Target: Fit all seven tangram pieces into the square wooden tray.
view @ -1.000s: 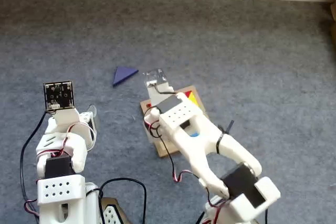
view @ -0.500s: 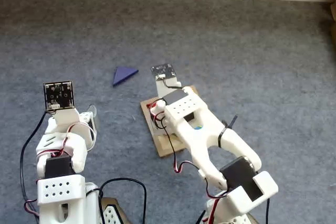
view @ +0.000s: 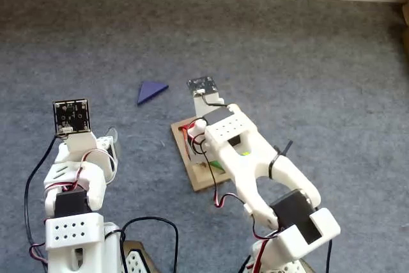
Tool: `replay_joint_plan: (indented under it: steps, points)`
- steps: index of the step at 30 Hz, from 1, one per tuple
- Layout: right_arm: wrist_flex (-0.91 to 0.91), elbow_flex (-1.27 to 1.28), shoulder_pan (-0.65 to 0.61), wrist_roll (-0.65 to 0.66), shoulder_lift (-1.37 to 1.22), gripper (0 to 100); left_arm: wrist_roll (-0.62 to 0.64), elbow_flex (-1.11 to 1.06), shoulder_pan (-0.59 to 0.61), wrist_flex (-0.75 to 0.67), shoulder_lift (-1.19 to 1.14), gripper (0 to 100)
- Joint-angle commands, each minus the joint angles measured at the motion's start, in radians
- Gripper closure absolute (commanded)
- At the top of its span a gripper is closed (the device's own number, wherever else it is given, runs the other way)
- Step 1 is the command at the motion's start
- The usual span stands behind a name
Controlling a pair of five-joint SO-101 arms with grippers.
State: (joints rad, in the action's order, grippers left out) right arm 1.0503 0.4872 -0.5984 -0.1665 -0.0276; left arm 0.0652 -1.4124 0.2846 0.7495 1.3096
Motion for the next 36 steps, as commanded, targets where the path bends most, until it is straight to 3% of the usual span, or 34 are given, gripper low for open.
replay_joint_plan:
  steps: [1, 16, 24, 36]
  points:
    - [-0.025, -0.041, 0.031, 0.015, 0.102, 99.5, -0.009, 0.007, 0.010, -0.020, 0.015, 81]
    - [-0.028, -0.018, 0.053, 0.327, 0.220, 99.5, -0.052, 0.005, 0.007, -0.020, 0.015, 81]
    - [-0.194, -0.012, 0.081, 0.328, 0.197, 99.4, -0.052, 0.005, 0.008, -0.020, 0.015, 81]
    - [-0.220, -0.028, 0.081, 0.328, 0.171, 99.4, -0.052, 0.005, 0.008, -0.020, 0.015, 81]
